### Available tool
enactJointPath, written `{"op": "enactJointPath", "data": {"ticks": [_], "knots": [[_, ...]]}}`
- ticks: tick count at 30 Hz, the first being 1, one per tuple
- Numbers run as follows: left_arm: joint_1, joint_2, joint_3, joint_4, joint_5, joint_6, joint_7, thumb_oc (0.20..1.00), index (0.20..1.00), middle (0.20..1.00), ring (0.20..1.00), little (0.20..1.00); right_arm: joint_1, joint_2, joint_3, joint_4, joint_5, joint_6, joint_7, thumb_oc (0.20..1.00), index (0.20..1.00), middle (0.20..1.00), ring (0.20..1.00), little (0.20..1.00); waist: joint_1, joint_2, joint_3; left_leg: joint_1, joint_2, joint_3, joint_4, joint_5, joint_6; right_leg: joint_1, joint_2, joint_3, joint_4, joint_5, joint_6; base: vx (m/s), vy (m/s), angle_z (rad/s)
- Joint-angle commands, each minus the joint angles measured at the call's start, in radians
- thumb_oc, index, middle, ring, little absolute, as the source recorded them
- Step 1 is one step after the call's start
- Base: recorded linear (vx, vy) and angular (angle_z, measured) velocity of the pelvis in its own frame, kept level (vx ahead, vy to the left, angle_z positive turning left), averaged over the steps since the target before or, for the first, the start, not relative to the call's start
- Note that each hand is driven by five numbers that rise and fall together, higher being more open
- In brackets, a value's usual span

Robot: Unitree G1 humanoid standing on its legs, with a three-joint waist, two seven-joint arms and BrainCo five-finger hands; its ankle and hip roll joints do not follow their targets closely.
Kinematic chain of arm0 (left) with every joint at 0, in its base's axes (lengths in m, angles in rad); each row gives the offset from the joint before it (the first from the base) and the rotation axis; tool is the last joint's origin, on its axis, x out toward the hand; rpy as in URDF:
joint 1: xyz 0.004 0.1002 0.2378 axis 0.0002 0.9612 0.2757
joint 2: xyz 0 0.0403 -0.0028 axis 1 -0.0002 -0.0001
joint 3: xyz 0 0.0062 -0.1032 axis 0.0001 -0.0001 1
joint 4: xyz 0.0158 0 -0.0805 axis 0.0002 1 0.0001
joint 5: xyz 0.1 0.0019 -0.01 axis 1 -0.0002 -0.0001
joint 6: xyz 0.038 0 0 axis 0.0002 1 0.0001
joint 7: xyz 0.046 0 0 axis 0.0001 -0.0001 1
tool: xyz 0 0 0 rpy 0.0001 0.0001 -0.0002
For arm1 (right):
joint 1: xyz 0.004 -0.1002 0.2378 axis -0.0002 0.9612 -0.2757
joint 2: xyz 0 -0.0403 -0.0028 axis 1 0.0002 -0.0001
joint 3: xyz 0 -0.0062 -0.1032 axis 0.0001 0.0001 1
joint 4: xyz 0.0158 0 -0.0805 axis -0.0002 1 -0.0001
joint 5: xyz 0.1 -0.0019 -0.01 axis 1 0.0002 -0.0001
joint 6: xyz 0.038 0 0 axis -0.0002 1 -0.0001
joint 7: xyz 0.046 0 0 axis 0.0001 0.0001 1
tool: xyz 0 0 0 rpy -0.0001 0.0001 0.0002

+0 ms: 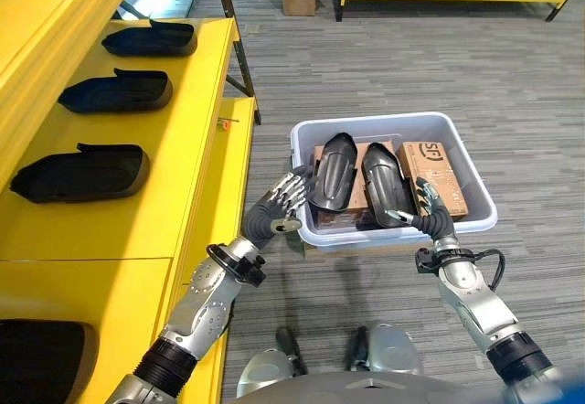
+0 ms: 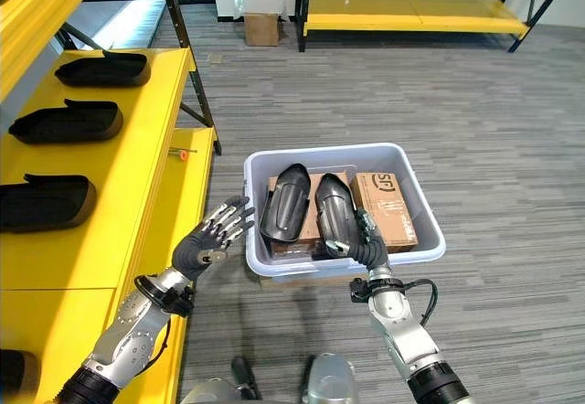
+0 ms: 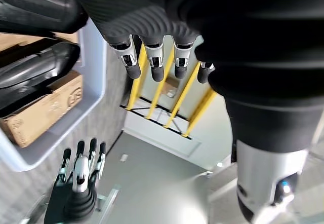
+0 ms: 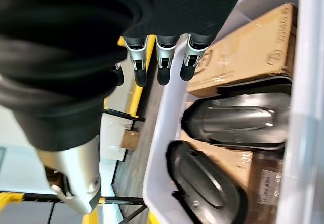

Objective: Move parts from the plastic box to the shelf.

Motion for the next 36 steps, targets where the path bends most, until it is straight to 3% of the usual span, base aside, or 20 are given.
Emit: {"op": "enactJointPath", "data": {"ticks": [1, 2, 3, 6, 7, 11, 14, 16, 20, 23, 24, 25, 26, 28, 29, 31, 32, 33, 36], "knots": [[-0.001, 0.022, -0.011, -0.061, 0.048, -0.017, 0.023, 1.0, 1.0, 1.0, 1.0, 1.0, 0.018, 0.04, 0.003, -0.051, -0.006, -0.03, -0.014, 1.0, 1.0, 1.0, 1.0, 1.0, -0.013, -0.041, -0.047, 0.041, -0.026, 0.019, -0.003, -0.035, -0.045, 0.009, -0.065, 0.046, -0.153, 0.371, 0.061, 0.12, -0.258, 0.07], [0.0, 0.023, -0.013, -0.057, 0.055, -0.02, 0.027, 1.0, 1.0, 1.0, 1.0, 1.0, 0.019, 0.043, 0.005, -0.052, -0.006, -0.027, -0.011, 1.0, 1.0, 1.0, 1.0, 1.0, -0.014, -0.042, -0.047, 0.046, -0.023, 0.021, -0.005, -0.039, -0.048, 0.002, -0.078, 0.051, -0.167, 0.392, 0.07, 0.16, -0.429, 0.17], [0.02, 0.033, -0.022, -0.049, 0.053, -0.036, 0.027, 1.0, 1.0, 1.0, 1.0, 1.0, 0.035, 0.056, 0.015, -0.075, -0.022, -0.018, -0.014, 1.0, 1.0, 1.0, 1.0, 1.0, -0.017, -0.042, -0.041, 0.059, 0.011, 0.024, -0.001, -0.058, -0.066, -0.019, -0.116, 0.066, -0.22, 0.439, 0.094, 0.26, -0.667, 0.3], [0.048, 0.037, -0.026, -0.048, 0.056, -0.035, -0.008, 1.0, 1.0, 1.0, 1.0, 1.0, 0.071, 0.046, 0.0, -0.101, -0.021, -0.008, -0.045, 1.0, 1.0, 1.0, 1.0, 1.0, -0.027, -0.039, -0.054, 0.033, 0.037, -0.022, 0.043, -0.057, -0.079, 0.027, -0.078, 0.102, -0.243, 0.364, 0.079, 0.22, -0.504, 0.68], [0.07, 0.037, -0.021, -0.053, 0.041, -0.035, -0.027, 1.0, 1.0, 1.0, 1.0, 1.0, 0.078, 0.028, -0.007, -0.107, -0.019, -0.004, -0.039, 1.0, 1.0, 1.0, 1.0, 1.0, -0.025, -0.04, -0.061, 0.035, 0.055, -0.02, 0.05, -0.045, -0.094, 0.055, -0.051, 0.082, -0.251, 0.312, 0.065, 0.17, -0.342, 0.61], [0.091, 0.034, -0.014, -0.064, 0.026, -0.044, -0.044, 1.0, 1.0, 1.0, 1.0, 1.0, 0.085, 0.002, -0.011, -0.103, -0.006, 0.012, -0.027, 1.0, 1.0, 1.0, 1.0, 1.0, -0.026, -0.039, -0.067, 0.026, 0.086, -0.026, 0.072, -0.033, -0.114, 0.088, -0.01, 0.071, -0.25, 0.241, 0.046, 0.15, -0.309, 0.03], [0.099, 0.021, 0.001, -0.074, 0.005, -0.034, -0.029, 1.0, 1.0, 1.0, 1.0, 1.0, 0.066, -0.05, -0.018, -0.08, -0.047, 0.009, 0.01, 1.0, 1.0, 1.0, 1.0, 1.0, -0.027, -0.04, -0.072, 0.022, 0.154, -0.032, 0.111, -0.02, -0.15, 0.121, 0.049, 0.04, -0.215, 0.146, -0.014, 0.22, -0.401, 0.15], [0.097, 0.019, 0.005, -0.073, 0.013, -0.033, -0.021, 1.0, 1.0, 1.0, 1.0, 1.0, 0.052, -0.063, -0.021, -0.071, -0.039, 0.013, 0.014, 1.0, 1.0, 1.0, 1.0, 1.0, -0.028, -0.04, -0.067, 0.017, 0.17, -0.03, 0.138, -0.016, -0.156, 0.119, 0.062, 0.035, -0.198, 0.128, -0.033, 0.11, -0.233, -0.15], [0.073, 0.004, 0.005, -0.061, 0.002, -0.036, -0.002, 1.0, 1.0, 1.0, 1.0, 1.0, 0.024, -0.074, -0.023, -0.039, -0.041, 0.0, 0.028, 1.0, 1.0, 1.0, 1.0, 1.0, -0.038, -0.032, -0.055, -0.011, 0.211, -0.013, 0.219, 0.043, -0.177, 0.121, 0.097, 0.02, -0.171, 0.09, -0.08, 0.08, -0.179, -0.15], [0.073, 0.004, 0.005, -0.061, 0.002, -0.036, -0.002, 1.0, 1.0, 1.0, 1.0, 1.0, 0.024, -0.074, -0.023, -0.039, -0.041, 0.0, 0.028, 1.0, 1.0, 1.0, 1.0, 1.0, -0.038, -0.032, -0.055, -0.011, 0.212, -0.014, 0.22, 0.043, -0.177, 0.121, 0.097, 0.02, -0.171, 0.09, -0.08, 0.04, -0.085, -0.02], [0.053, -0.008, 0.015, -0.05, -0.025, -0.041, 0.023, 1.0, 1.0, 1.0, 1.0, 1.0, 0.043, -0.078, -0.034, -0.05, -0.036, -0.001, 0.053, 1.0, 1.0, 1.0, 1.0, 1.0, -0.066, -0.032, -0.055, -0.018, 0.232, 0.068, 0.288, 0.069, -0.176, 0.126, 0.114, -0.006, -0.162, 0.064, -0.109, 0.13, -0.331, -0.09], [0.033, -0.013, 0.014, -0.049, -0.027, -0.049, 0.035, 1.0, 1.0, 1.0, 1.0, 1.0, 0.056, -0.081, -0.037, -0.061, -0.038, -0.007, 0.059, 1.0, 1.0, 1.0, 1.0, 1.0, -0.077, -0.03, -0.05, -0.057, 0.27, 0.106, 0.399, 0.121, -0.203, 0.139, 0.135, -0.021, -0.168, 0.046, -0.134, 0.13, -0.356, 0.25], [0.029, -0.014, 0.013, -0.049, -0.029, -0.051, 0.037, 1.0, 1.0, 1.0, 1.0, 1.0, 0.058, -0.082, -0.037, -0.062, -0.039, -0.008, 0.061, 1.0, 1.0, 1.0, 1.0, 1.0, -0.079, -0.026, -0.05, -0.073, 0.28, 0.099, 0.42, 0.124, -0.209, 0.139, 0.143, -0.024, -0.169, 0.043, -0.139, 0.08, -0.148, 0.59], [0.024, -0.029, 0.016, -0.05, -0.028, -0.065, 0.057, 1.0, 1.0, 1.0, 1.0, 1.0, 0.064, -0.076, -0.022, -0.05, -0.047, -0.026, 0.07, 1.0, 1.0, 1.0, 1.0, 1.0, -0.071, -0.014, -0.029, -0.122, 0.27, 0.043, 0.365, 0.176, -0.217, 0.146, 0.16, 0.008, -0.147, 0.024, -0.143, 0.1, 0.117, 0.68], [0.026, -0.038, 0.018, -0.058, -0.028, -0.069, 0.064, 1.0, 1.0, 1.0, 1.0, 1.0, 0.071, -0.078, -0.015, -0.066, -0.047, -0.027, 0.074, 1.0, 1.0, 1.0, 1.0, 1.0, -0.079, -0.01, -0.03, -0.101, 0.279, 0.051, 0.246, 0.212, -0.223, 0.146, 0.153, 0.004, -0.14, 0.021, -0.136, 0.13, 0.28, -0.04], [0.024, -0.044, 0.017, -0.059, -0.031, -0.065, 0.056, 1.0, 1.0, 1.0, 1.0, 1.0, 0.083, -0.083, -0.004, -0.088, -0.045, -0.023, 0.053, 1.0, 1.0, 1.0, 1.0, 1.0, -0.084, -0.005, -0.032, -0.093, 0.301, 0.046, 0.176, 0.285, -0.24, 0.147, 0.14, 0.002, -0.125, 0.019, -0.132, 0.1, 0.23, -0.4], [0.023, -0.044, 0.016, -0.059, -0.03, -0.063, 0.056, 1.0, 1.0, 1.0, 1.0, 1.0, 0.084, -0.084, -0.004, -0.089, -0.044, -0.022, 0.054, 1.0, 1.0, 1.0, 1.0, 1.0, -0.085, -0.004, -0.033, -0.091, 0.3, 0.042, 0.167, 0.28, -0.237, 0.145, 0.136, 0.003, -0.116, 0.015, -0.131, 0.1, 0.202, -0.19], [0.015, -0.041, 0.015, -0.056, -0.033, -0.061, 0.058, 1.0, 1.0, 1.0, 1.0, 1.0, 0.085, -0.088, -0.007, -0.088, -0.041, -0.023, 0.059, 1.0, 1.0, 1.0, 1.0, 1.0, -0.087, -0.003, -0.033, -0.078, 0.28, 0.025, 0.145, 0.226, -0.212, 0.133, 0.118, 0.01, -0.073, 0.0, -0.123, 0.13, 0.232, -0.22], [-0.012, -0.033, 0.015, -0.031, -0.053, -0.034, 0.031, 1.0, 1.0, 1.0, 1.0, 1.0, 0.089, -0.078, -0.001, -0.077, -0.025, -0.026, 0.05, 1.0, 1.0, 1.0, 1.0, 1.0, -0.09, 0.001, -0.032, -0.056, 0.239, 0.025, 0.153, 0.146, -0.189, 0.126, 0.107, 0.013, -0.026, -0.019, -0.121, 0.16, 0.215, -0.2]]}}
